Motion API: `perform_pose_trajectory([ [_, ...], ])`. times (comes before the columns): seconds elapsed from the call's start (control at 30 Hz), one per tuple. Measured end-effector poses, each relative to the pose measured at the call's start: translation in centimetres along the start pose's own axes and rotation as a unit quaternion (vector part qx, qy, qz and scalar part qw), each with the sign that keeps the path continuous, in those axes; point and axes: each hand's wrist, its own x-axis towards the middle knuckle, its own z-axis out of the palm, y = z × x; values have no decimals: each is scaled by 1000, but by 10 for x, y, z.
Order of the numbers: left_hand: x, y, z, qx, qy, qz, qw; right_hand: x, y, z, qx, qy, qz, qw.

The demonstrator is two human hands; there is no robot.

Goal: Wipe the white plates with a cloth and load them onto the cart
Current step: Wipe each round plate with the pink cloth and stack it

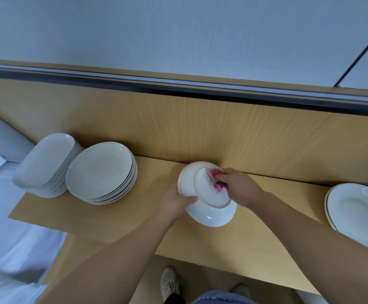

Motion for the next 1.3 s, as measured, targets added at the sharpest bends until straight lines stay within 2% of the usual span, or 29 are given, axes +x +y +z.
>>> perform_pose_trajectory([
  [0.2, -18, 21, 20, -95, 40, -20, 994, -29, 14, -24, 74, 27, -7, 997],
  [0.33, -35, 41, 30, -74, 62, 19, 995, -41, 20, -42, 73, 64, -39, 995],
  [0.43, -50, 53, 24, -5, 106, 49, 993, -41, 15, -53, 82, 83, -77, 990],
  [0.53, -66, 58, 9, 105, 142, 83, 981, -40, 4, -59, 82, 69, -86, 991],
  [0.6, -78, 60, -4, 191, 157, 111, 963, -40, -3, -60, 73, 59, -91, 991],
  [0.77, -100, 60, -32, 323, 200, 203, 902, -40, -28, -58, 172, 48, -139, 974],
  [0.93, -106, 62, -61, 376, 246, 250, 858, -20, -52, -65, 91, 78, -147, 982],
  [1.07, -97, 64, -92, 401, 284, 248, 835, -8, -74, -67, 89, 87, -157, 980],
  [1.3, -75, 49, -145, 489, 259, 165, 816, 13, -100, -48, 123, 60, -171, 976],
])
